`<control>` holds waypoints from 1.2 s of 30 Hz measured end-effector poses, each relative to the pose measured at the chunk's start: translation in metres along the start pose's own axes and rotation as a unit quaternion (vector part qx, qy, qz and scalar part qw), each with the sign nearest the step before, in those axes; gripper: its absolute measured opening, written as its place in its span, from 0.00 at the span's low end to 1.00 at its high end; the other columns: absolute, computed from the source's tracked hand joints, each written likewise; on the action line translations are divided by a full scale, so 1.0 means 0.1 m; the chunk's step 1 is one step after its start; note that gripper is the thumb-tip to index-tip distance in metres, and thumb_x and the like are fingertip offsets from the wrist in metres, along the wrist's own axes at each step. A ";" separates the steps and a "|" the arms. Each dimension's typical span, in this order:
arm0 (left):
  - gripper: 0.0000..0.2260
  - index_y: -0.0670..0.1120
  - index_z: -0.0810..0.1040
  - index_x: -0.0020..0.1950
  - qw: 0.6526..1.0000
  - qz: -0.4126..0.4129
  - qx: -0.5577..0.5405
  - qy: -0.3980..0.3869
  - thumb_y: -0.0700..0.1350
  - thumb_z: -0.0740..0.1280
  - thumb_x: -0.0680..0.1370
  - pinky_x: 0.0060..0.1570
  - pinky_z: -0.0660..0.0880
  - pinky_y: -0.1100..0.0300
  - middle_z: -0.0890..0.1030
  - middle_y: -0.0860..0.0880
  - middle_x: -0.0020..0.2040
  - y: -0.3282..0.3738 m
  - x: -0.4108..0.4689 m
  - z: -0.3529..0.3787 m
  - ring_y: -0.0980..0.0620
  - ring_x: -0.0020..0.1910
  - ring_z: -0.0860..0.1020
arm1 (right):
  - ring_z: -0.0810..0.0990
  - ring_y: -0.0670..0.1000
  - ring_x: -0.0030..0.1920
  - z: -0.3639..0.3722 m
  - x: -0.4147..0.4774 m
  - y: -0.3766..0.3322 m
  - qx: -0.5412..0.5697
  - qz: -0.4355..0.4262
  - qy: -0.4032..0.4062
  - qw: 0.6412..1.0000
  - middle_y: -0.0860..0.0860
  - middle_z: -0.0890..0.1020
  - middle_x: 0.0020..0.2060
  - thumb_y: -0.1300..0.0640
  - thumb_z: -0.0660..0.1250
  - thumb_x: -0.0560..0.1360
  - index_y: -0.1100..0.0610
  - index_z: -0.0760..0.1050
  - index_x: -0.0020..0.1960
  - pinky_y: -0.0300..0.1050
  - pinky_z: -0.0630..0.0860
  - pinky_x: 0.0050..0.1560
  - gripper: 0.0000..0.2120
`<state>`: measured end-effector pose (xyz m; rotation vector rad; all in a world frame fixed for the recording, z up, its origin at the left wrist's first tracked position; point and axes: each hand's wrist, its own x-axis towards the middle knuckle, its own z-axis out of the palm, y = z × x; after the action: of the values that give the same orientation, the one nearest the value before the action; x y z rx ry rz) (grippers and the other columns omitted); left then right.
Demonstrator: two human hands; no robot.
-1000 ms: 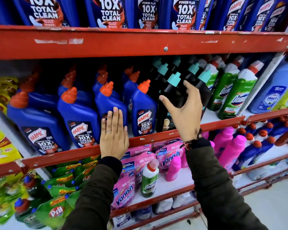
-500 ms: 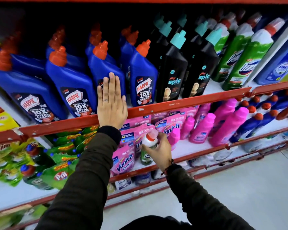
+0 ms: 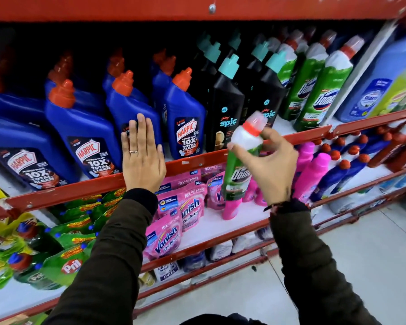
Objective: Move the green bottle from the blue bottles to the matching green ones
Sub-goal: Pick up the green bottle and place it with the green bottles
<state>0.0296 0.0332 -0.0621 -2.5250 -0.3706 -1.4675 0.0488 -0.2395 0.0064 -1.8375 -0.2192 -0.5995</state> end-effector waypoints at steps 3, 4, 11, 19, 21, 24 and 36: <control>0.33 0.37 0.46 0.85 1.000 0.005 -0.017 0.005 0.44 0.59 0.84 0.82 0.34 0.51 0.57 0.35 0.82 -0.01 -0.01 0.02 0.49 0.83 0.34 | 0.85 0.42 0.45 -0.23 0.32 -0.23 -0.009 -0.014 0.066 0.998 0.40 0.87 0.47 0.36 0.81 0.64 0.47 0.84 0.58 0.43 0.84 0.49 0.26; 0.34 0.38 0.44 0.85 1.000 0.006 -0.022 0.009 0.44 0.59 0.84 0.82 0.35 0.51 0.57 0.35 0.82 -0.02 -0.02 0.02 0.49 0.83 0.34 | 0.84 0.40 0.46 -0.30 0.41 -0.28 0.000 -0.020 0.083 0.996 0.39 0.87 0.48 0.37 0.81 0.65 0.48 0.85 0.59 0.42 0.84 0.51 0.27; 0.34 0.38 0.42 0.85 0.999 0.025 -0.022 0.039 0.44 0.56 0.83 0.83 0.36 0.50 0.49 0.38 0.84 -0.01 0.00 0.03 0.47 0.84 0.37 | 0.76 0.39 0.41 -0.59 1.04 -0.44 -0.032 -0.061 0.199 0.978 0.40 0.83 0.46 0.34 0.78 0.67 0.51 0.83 0.64 0.28 0.73 0.45 0.31; 0.35 0.39 0.41 0.85 0.998 0.029 -0.028 0.043 0.45 0.55 0.83 0.83 0.37 0.49 0.38 0.44 0.85 -0.02 0.00 0.04 0.47 0.84 0.38 | 0.81 0.49 0.50 -0.60 1.45 -0.13 -0.091 -0.055 0.143 0.984 0.52 0.87 0.56 0.39 0.77 0.71 0.55 0.81 0.67 0.43 0.77 0.54 0.30; 0.35 0.39 0.41 0.85 0.998 0.029 -0.031 0.041 0.45 0.55 0.83 0.83 0.37 0.49 0.38 0.44 0.85 -0.02 0.00 0.04 0.47 0.84 0.38 | 0.79 0.49 0.46 -0.59 1.54 -0.05 -0.083 -0.060 0.121 0.987 0.53 0.86 0.53 0.40 0.78 0.72 0.57 0.81 0.65 0.49 0.77 0.54 0.29; 0.35 0.39 0.41 0.85 0.998 0.028 -0.039 0.040 0.45 0.55 0.83 0.83 0.37 0.49 0.38 0.44 0.85 -0.02 0.00 0.03 0.47 0.84 0.38 | 0.80 0.55 0.45 -0.54 1.68 0.04 -0.116 -0.059 0.079 0.988 0.59 0.86 0.52 0.40 0.77 0.73 0.60 0.81 0.64 0.56 0.80 0.55 0.29; 0.35 0.40 0.38 0.84 0.998 0.027 -0.044 0.029 0.45 0.55 0.83 0.83 0.37 0.50 0.36 0.44 0.84 -0.02 0.00 0.00 0.48 0.84 0.37 | 0.80 0.61 0.67 -0.39 1.88 0.08 -0.159 -0.041 0.029 0.986 0.61 0.81 0.68 0.45 0.78 0.75 0.64 0.70 0.72 0.56 0.76 0.65 0.35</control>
<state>0.0290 0.0354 -0.0623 -2.5319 -0.2317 -1.5656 0.2013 -0.3048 0.1030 -2.1228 -0.1688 -0.7796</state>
